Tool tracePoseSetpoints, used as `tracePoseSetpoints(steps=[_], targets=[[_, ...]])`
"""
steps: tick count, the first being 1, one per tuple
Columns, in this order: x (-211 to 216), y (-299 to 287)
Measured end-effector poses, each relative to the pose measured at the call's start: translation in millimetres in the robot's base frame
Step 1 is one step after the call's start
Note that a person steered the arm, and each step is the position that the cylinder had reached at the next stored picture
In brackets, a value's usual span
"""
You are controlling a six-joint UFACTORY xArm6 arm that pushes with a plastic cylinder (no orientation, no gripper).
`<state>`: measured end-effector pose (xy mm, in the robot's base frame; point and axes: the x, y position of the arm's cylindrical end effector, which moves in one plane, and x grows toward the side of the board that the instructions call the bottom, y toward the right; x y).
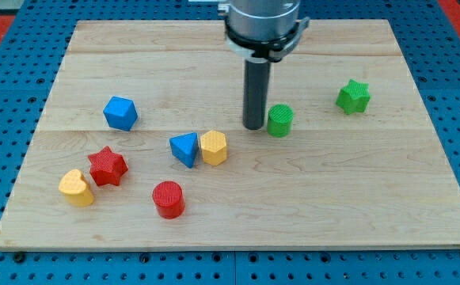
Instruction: Move the yellow hexagon to the left of the green circle
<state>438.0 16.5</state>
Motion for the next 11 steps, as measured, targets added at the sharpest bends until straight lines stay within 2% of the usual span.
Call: tracePoseSetpoints(steps=[2,3,4,5,6,7,9,11], targets=[[55,-34],[81,-17],[86,-65],[71,-110],[60,-111],[57,-105],[85,-79],[44,-45]])
